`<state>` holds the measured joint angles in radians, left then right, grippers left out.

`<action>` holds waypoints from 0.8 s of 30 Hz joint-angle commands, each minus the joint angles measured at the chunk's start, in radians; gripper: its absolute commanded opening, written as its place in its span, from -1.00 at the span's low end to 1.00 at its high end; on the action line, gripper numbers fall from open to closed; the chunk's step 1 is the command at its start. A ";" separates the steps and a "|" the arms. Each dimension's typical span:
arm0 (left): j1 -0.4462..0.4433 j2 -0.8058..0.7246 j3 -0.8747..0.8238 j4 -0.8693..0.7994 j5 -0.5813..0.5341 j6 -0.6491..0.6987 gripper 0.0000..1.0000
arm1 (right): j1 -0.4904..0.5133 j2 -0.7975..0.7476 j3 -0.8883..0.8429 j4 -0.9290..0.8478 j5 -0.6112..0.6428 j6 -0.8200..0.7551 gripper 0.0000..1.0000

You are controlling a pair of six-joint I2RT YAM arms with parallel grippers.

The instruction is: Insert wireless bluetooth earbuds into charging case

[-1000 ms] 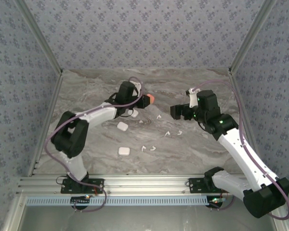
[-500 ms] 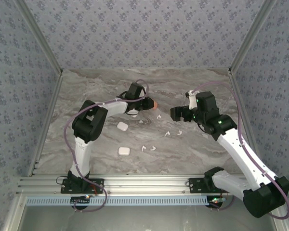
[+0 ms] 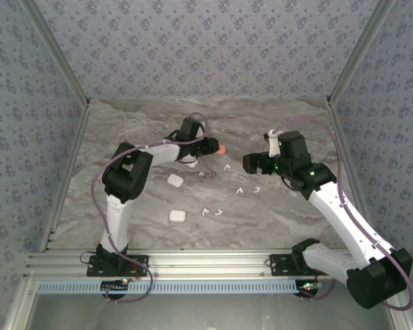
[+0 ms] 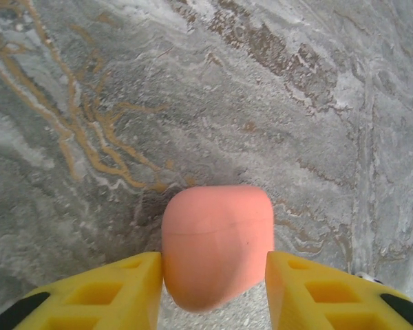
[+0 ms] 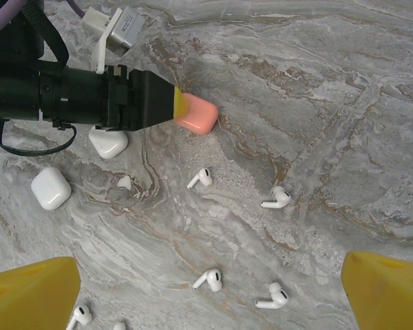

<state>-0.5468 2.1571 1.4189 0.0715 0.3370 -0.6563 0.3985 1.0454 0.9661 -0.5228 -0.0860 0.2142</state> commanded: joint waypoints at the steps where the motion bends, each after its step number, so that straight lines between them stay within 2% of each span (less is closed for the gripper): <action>1: 0.012 -0.078 -0.031 0.036 -0.009 0.004 -0.11 | -0.006 0.001 -0.006 -0.014 -0.006 0.006 0.99; 7: 0.033 -0.240 -0.130 0.067 -0.036 0.038 0.00 | -0.004 0.014 -0.001 -0.013 -0.029 -0.009 1.00; 13: 0.086 -0.469 -0.292 0.087 -0.101 0.069 0.07 | 0.037 0.107 0.044 -0.016 -0.049 -0.049 1.00; 19: 0.169 -0.711 -0.484 0.079 -0.188 0.075 0.23 | 0.153 0.316 0.166 -0.048 0.022 -0.118 1.00; 24: 0.225 -0.925 -0.641 0.042 -0.264 0.067 0.51 | 0.248 0.535 0.321 -0.063 0.091 -0.195 1.00</action>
<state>-0.3389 1.3243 0.8303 0.1413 0.1368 -0.5983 0.6094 1.4994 1.2053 -0.5568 -0.0544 0.0917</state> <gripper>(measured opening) 0.737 0.998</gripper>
